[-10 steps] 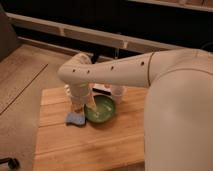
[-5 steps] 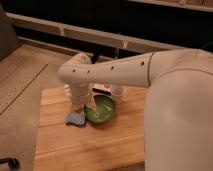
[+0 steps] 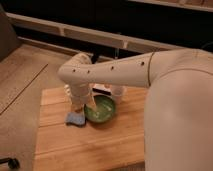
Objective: Place the bottle in the ceramic bowl
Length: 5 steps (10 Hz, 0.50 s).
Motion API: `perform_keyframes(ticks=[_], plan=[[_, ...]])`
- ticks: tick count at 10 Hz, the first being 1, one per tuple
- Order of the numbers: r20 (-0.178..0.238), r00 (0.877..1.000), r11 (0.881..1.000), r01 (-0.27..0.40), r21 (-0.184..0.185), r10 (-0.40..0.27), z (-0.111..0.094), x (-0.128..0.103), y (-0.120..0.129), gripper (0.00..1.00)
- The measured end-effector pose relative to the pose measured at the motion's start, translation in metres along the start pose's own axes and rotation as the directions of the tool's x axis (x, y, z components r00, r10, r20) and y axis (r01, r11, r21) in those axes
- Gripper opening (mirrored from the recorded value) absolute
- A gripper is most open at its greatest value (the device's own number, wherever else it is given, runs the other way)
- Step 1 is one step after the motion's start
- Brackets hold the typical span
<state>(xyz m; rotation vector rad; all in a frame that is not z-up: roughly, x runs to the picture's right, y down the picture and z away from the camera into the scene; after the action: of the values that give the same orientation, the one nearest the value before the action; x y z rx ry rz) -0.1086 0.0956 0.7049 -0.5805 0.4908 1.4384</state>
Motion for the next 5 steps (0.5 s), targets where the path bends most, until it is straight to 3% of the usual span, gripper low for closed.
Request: perform_keyframes(ticks=[2,3,4,5], plan=[[0.13,0.99,0.996,0.065,-0.054,-0.058,-0.021,-0.035,0.006,0.65],[0.216,0.97,0.989,0.127,-0.078,-0.108,-0.039,-0.056,0.012,0.65],[0.322,0.929,0.972,0.219,-0.083,-0.181,-0.067,-0.084,0.02,0.65],[0.389,0.892,0.958,0.278,-0.071,-0.23,-0.086,-0.102,0.024,0.65]])
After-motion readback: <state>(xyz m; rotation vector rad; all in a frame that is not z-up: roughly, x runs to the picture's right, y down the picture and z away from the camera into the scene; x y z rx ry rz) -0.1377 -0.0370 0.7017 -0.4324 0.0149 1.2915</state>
